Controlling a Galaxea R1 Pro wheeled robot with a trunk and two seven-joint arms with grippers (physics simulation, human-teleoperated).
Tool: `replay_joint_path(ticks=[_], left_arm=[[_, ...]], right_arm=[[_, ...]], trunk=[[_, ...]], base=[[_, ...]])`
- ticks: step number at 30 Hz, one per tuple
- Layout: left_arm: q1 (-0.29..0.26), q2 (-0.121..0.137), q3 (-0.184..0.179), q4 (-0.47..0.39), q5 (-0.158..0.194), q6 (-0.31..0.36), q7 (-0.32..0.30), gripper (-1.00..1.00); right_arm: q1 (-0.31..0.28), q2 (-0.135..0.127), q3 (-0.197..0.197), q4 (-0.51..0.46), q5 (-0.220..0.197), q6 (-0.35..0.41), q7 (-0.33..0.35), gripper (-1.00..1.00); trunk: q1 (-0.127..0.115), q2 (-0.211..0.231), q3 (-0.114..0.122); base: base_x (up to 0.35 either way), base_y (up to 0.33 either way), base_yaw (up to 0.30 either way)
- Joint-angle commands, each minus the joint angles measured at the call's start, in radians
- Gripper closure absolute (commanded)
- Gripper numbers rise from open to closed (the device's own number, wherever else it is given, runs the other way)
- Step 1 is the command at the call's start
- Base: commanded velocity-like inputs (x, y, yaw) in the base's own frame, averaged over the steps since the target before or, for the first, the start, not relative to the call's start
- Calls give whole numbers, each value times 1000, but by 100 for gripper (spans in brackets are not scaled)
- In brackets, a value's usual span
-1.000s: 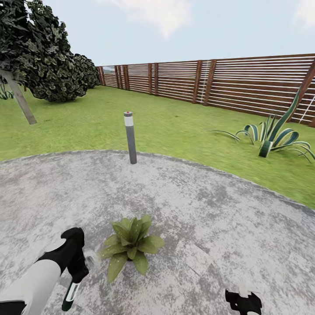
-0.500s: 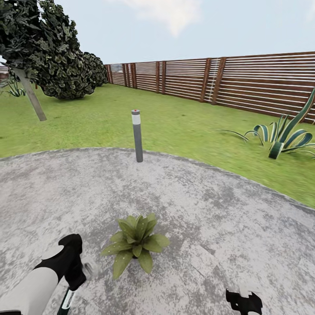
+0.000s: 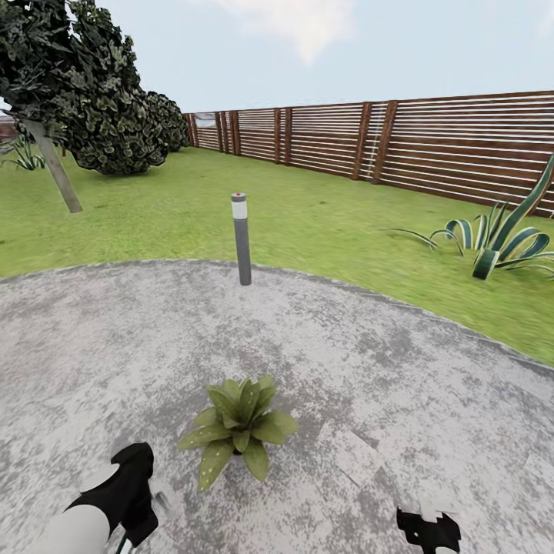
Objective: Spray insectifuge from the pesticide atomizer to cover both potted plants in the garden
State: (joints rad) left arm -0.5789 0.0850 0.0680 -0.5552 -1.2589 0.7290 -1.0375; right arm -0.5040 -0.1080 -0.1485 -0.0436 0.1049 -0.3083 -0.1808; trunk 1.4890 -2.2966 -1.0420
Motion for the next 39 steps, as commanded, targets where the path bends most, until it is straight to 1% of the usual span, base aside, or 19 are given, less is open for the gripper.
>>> replay_joint_path(ticks=[1, 2, 3, 4, 5, 6, 8, 11, 15, 18, 20, 23, 30, 34, 39], left_arm=[[4, -1, 10, -3, 39, 5, 28, 100], [7, 0, 18, -6, 93, 5, 53, 100], [8, 1, 20, -8, 129, 5, 65, 100], [9, 3, 23, -13, 184, 4, 87, 100], [9, 1, 23, -23, 207, 4, 101, 100], [9, -2, 25, -39, 219, 3, 111, 100], [10, -6, 26, -68, 229, 3, 118, 100], [10, -9, 28, -91, 235, 5, 119, 100], [10, -12, 27, -98, 242, 6, 120, 100], [10, -15, 27, -99, 243, 8, 120, 100], [10, -20, 28, -129, 243, 11, 120, 100], [10, -22, 28, -147, 243, 12, 120, 100], [10, -22, 27, -153, 242, 13, 120, 100], [10, -21, 28, -161, 242, 13, 120, 100], [10, -19, 26, -198, 242, 13, 120, 100]], right_arm=[[-1, 0, -8, 1, 11, -3, -3, -100], [-1, -1, -8, 2, 11, -3, -3, -100], [-1, -1, -8, 2, 11, -3, -3, -100], [-1, -1, -8, 2, 11, -3, -3, -100], [-1, -1, -8, 3, 11, -3, -4, -100], [-1, -1, -8, 3, 11, -3, -4, -100], [-1, -1, -8, 4, 11, -3, -5, -100], [-1, -1, -8, 4, 12, -3, -5, -100], [-1, -1, -8, 5, 12, -3, -5, -100], [-1, -1, -8, 5, 12, -3, -5, -100], [-1, -1, -8, 5, 12, -3, -5, -100], [-1, -1, -8, 4, 11, -3, -5, -100], [-1, -2, -8, 2, 11, -4, -4, -100], [-1, -1, -8, 3, 11, -4, -5, -100], [-1, 1, -8, 3, 11, -4, -5, -100]], trunk=[[0, 0, -1], [0, 0, -2], [0, 0, -3], [0, 0, -5], [0, 0, -6], [0, 0, -7], [0, 0, -9], [0, 0, -13], [0, 0, -15], [0, 0, -15], [0, 0, -16], [0, 0, -17], [0, 0, -17], [0, 0, -17], [0, 0, -17]], base=[[0, 0, 62], [0, 0, 114], [0, 0, 135], [0, 0, 157], [0, 0, 165], [0, 0, 169], [0, 0, 171], [0, 0, 172], [13, -18, 72], [127, -173, 13], [162, -221, 176], [162, -227, 153], [12, -29, 5], [-1, -47, 256], [-70, -231, 277]])
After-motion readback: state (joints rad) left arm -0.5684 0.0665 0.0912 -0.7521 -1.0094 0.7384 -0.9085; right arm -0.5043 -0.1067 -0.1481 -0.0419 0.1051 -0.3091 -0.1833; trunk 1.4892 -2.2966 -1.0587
